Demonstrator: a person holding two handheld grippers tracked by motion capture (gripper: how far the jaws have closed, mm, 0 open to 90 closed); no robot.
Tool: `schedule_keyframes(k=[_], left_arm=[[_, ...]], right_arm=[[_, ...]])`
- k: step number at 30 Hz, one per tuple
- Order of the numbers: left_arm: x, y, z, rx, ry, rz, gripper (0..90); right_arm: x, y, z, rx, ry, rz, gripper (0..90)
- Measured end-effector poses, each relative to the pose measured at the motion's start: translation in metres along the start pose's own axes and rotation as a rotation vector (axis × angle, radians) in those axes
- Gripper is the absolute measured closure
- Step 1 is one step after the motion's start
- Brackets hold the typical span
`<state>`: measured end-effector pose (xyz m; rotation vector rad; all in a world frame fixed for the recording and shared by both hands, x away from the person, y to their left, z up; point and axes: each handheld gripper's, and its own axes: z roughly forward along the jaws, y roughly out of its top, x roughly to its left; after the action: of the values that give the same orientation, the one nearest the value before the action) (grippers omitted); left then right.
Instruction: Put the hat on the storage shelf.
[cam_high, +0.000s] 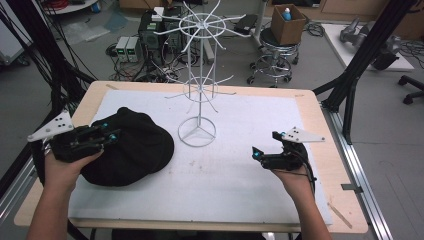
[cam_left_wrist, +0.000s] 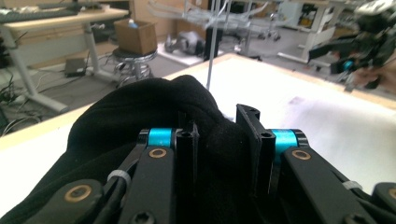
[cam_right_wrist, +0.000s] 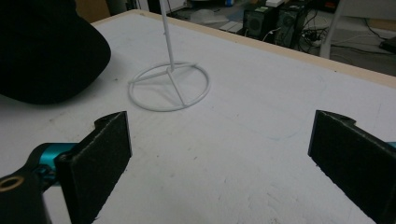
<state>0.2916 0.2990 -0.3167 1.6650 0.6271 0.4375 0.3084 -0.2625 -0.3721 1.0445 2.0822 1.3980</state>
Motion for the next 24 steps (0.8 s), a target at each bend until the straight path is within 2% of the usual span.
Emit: schedule_keyframes(k=[1,4,7,8,9,10,24], left_arm=[[0.0,0.0,0.0,0.0,0.0,0.0,70.4],[-0.001,0.014,-0.006,-0.048,-0.036,0.0,70.5],[-0.001,0.02,-0.008,-0.061,-0.053,0.006,70.5],[-0.001,0.029,-0.01,-0.072,-0.072,0.012,70.4],[-0.001,0.029,-0.01,-0.072,-0.072,0.012,70.4],[0.0,0.035,-0.011,-0.084,-0.085,0.013,70.4],[-0.004,0.069,-0.017,-0.092,-0.157,0.055,70.4]], right_arm=[[0.0,0.0,0.0,0.0,0.0,0.0,5.1],[0.0,0.0,0.0,-0.001,-0.001,0.007,5.1],[0.0,0.0,0.0,-0.001,0.001,0.002,5.1],[0.0,0.0,0.0,0.0,0.002,0.003,5.1],[0.0,0.0,0.0,-0.002,0.002,0.001,5.1],[0.0,0.0,0.0,-0.001,0.002,0.002,5.1],[0.0,0.0,0.0,0.001,0.002,0.01,5.1]])
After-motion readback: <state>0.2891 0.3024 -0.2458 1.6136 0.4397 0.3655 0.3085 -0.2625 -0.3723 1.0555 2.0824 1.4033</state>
